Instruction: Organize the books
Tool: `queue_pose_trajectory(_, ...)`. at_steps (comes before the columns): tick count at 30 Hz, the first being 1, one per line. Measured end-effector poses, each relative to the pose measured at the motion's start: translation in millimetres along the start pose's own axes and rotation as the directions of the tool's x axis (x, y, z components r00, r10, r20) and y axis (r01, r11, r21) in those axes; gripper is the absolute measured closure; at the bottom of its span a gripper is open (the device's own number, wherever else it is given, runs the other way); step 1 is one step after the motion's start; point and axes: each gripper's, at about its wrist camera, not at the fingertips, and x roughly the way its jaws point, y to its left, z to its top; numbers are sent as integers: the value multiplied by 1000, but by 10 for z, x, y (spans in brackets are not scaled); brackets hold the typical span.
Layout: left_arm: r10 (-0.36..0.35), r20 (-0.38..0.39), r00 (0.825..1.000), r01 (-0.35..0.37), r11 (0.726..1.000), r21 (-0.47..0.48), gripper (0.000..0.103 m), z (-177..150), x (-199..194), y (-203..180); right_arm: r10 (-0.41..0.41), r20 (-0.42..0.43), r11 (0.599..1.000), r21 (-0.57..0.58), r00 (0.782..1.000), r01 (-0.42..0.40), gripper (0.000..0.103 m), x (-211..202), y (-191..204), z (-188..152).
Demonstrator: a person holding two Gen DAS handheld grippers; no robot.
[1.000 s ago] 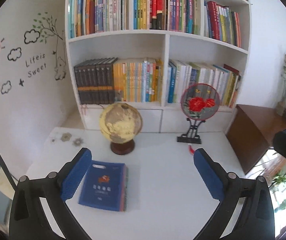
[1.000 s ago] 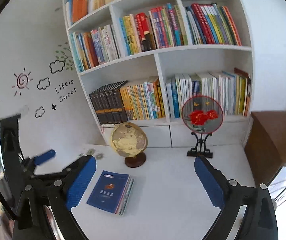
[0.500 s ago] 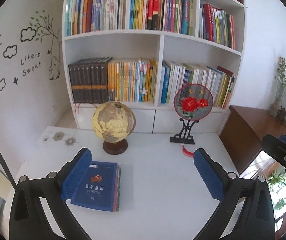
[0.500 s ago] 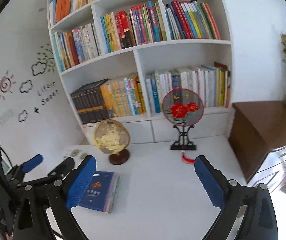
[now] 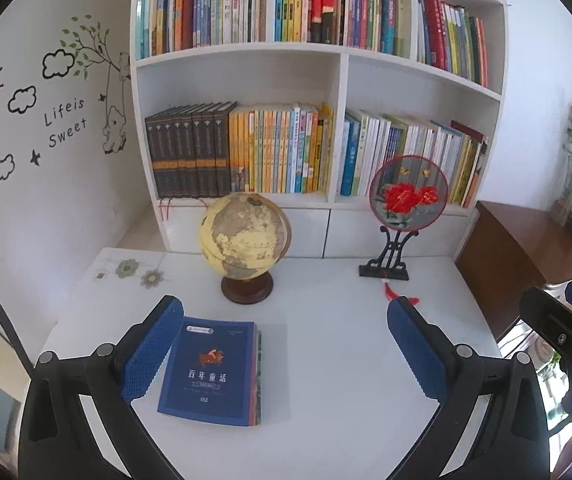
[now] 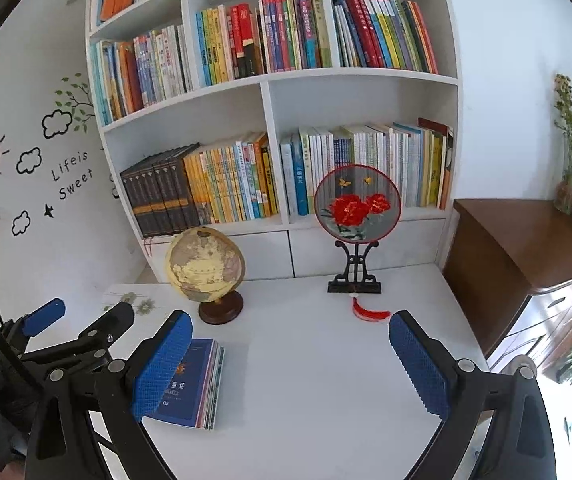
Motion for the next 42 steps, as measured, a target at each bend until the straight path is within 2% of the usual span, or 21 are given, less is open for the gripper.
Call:
queue_pose_trajectory(7,11,-3,1000,-11,999,-42,1,-34,4,102,9,-3,1000,11,1000,-9,4,139,67,-41)
queue_pose_trajectory(10,40,-1,999,-40,998,-55,1,-63,-38,157,-60,25,998,-15,998,60,4,188,135,-137)
queue_pose_trajectory(11,48,3,999,-48,997,-61,1,-72,-48,187,-61,27,998,-26,998,61,4,213,158,-154)
queue_pose_trajectory(15,57,4,998,-56,992,-113,1,-102,-51,334,-24,27,999,-34,999,25,4,276,228,-190)
queue_pose_trajectory(18,72,0,997,-71,991,-116,1,-127,-33,372,12,47,999,-50,999,-10,4,275,275,-171)
queue_pose_trajectory(25,65,2,998,-64,991,-116,1,-127,-33,315,46,37,998,-46,998,-44,4,313,295,-164)
queue_pose_trajectory(31,46,24,999,-43,993,-108,1,-92,-71,191,4,52,1000,11,999,-4,4,259,125,-137)
queue_pose_trajectory(35,47,31,998,-44,994,-103,1,-91,-79,158,11,44,999,46,999,-13,4,247,39,-140)
queue_pose_trajectory(42,44,9,999,-43,994,-104,1,-76,38,103,-23,57,1000,22,998,22,4,151,-6,-132)
